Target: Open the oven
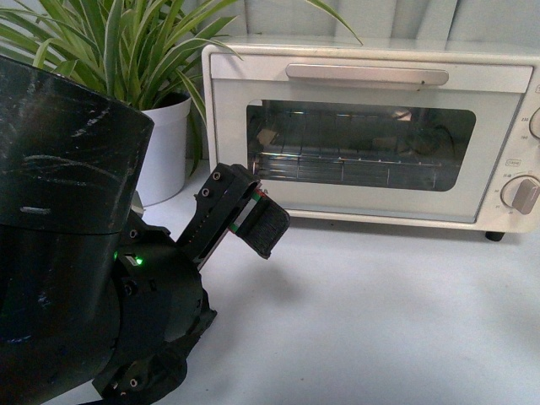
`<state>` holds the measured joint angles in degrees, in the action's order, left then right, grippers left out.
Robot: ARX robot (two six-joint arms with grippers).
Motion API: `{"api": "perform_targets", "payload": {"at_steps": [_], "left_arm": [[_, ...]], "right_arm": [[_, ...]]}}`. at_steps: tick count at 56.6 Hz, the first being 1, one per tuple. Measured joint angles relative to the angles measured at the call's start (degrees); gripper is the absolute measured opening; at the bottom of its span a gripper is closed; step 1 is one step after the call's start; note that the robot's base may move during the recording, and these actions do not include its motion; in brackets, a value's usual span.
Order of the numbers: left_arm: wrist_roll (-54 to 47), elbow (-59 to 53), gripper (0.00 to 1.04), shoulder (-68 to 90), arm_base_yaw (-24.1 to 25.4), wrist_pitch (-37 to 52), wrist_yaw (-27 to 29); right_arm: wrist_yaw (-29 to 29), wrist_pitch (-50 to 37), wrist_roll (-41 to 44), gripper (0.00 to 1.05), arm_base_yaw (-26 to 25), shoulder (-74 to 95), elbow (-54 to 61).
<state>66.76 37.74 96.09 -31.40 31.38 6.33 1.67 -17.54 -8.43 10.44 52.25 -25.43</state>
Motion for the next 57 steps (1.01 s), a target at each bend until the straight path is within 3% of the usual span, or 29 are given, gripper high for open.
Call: {"api": "perform_targets", "payload": {"at_steps": [23, 57], "left_arm": [[-0.02, 0.0, 0.98, 0.0, 0.0, -0.13, -0.04], [-0.02, 0.0, 0.98, -0.15, 0.26, -0.22, -0.42]], "right_arm": [[6.38, 11.52, -10.05, 0.95, 5.7, 21.75, -24.76], [13.25, 18.27, -13.4, 0.95, 7.06, 31.67, -35.82]]}}
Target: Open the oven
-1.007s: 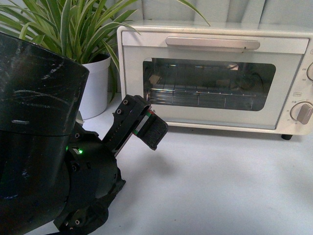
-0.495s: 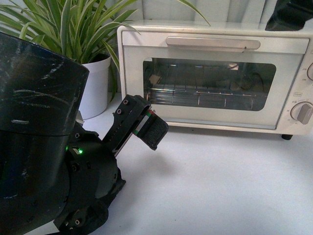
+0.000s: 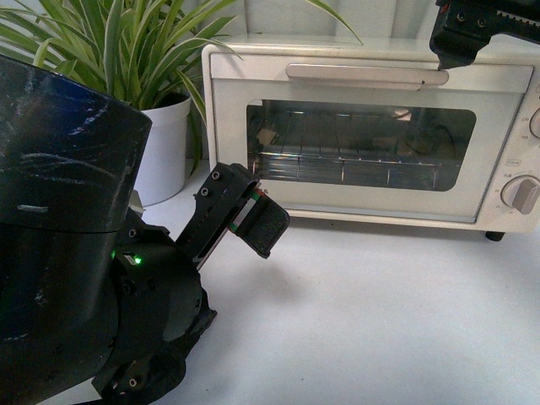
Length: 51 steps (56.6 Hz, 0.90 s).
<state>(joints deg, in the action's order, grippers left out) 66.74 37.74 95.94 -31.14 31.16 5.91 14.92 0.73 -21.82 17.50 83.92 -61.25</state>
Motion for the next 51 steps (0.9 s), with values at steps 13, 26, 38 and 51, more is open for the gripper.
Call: {"api": "perform_targets", "payload": {"at_steps": [13, 26, 38, 51], "left_arm": [[0.0, 0.0, 0.98, -0.13, 0.07, -0.13, -0.09], [0.02, 0.0, 0.98, -0.2, 0.22, -0.17, -0.11], [0.04, 0.0, 0.98, -0.2, 0.22, -0.2, -0.13], [0.24, -0.02, 0.98, -0.28, 0.33, -0.28, -0.13]], "right_arm": [[0.22, 1.07, -0.37, 0.95, -0.2, 1.49, -1.6], [-1.88, 3.72, 0.02, 0.95, -0.22, 1.62, -2.21], [-3.5, 3.04, 1.03, 0.95, 0.07, 0.7, -0.42], [-5.51, 0.17, 2.29, 0.95, 0.59, -2.47, 4.79]]}}
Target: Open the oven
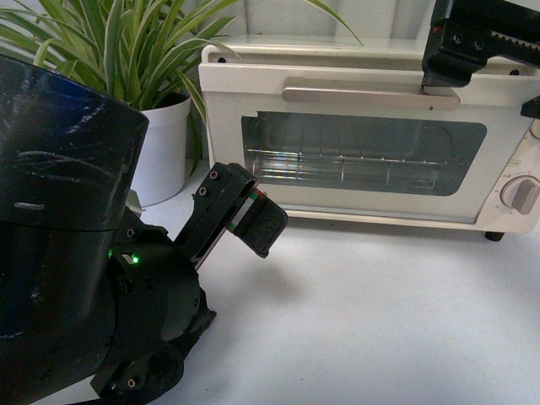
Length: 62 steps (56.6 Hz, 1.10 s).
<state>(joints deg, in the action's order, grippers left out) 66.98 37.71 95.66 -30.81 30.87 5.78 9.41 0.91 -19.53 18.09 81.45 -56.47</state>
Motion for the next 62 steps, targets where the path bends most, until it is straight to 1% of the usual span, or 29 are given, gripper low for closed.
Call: {"api": "perform_targets", "payload": {"at_steps": [16, 34, 52, 62], "left_arm": [[0.15, -0.04, 0.98, -0.02, 0.04, 0.0, 0.0], [-0.5, -0.55, 0.98, -0.55, 0.46, -0.26, -0.02], [-1.79, -0.83, 0.98, -1.09, 0.81, -0.81, 0.15], [-4.55, -0.9, 0.98, -1.44, 0.81, -1.66, 1.18]], "right_arm": [[-2.69, -3.8, 1.99, 0.95, 1.77, -3.93, 7.93], [-5.92, -6.12, 4.59, 0.95, 2.51, -6.27, 15.04], [-7.17, -5.64, 4.66, 0.95, 3.3, -7.74, 18.34], [-7.74, -3.78, 3.39, 0.95, 2.19, -12.44, 19.74]]}}
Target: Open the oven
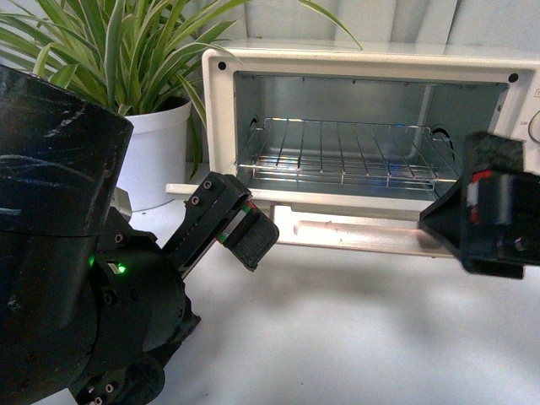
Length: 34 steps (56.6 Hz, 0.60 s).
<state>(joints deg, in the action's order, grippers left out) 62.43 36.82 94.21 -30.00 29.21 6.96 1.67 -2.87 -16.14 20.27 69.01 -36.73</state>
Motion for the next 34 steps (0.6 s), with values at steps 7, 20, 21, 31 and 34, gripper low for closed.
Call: {"api": "perform_targets", "payload": {"at_steps": [7, 20, 21, 31, 34], "left_arm": [[-2.84, -0.17, 0.98, -0.17, 0.0, -0.42, 0.98], [-8.15, -0.9, 0.98, -0.63, 0.22, -0.94, 2.6], [-8.33, -0.94, 0.98, -0.7, 0.22, -0.96, 2.84], [-11.54, -1.11, 0.98, -0.83, 0.15, -1.11, 3.65], [-12.13, -1.14, 0.98, -0.83, 0.11, -1.11, 3.87]], "right_arm": [[-1.79, 1.33, -1.33, 0.95, -1.68, -5.33, 0.5], [-3.45, 1.86, -2.29, 0.95, -5.66, -10.36, 0.72], [-3.61, 1.88, -2.32, 0.95, -5.9, -10.56, 0.81], [-5.49, 2.1, -2.75, 0.95, -9.38, -12.09, 2.54], [-6.05, 2.08, -2.75, 0.95, -10.23, -12.39, 3.04]]}}
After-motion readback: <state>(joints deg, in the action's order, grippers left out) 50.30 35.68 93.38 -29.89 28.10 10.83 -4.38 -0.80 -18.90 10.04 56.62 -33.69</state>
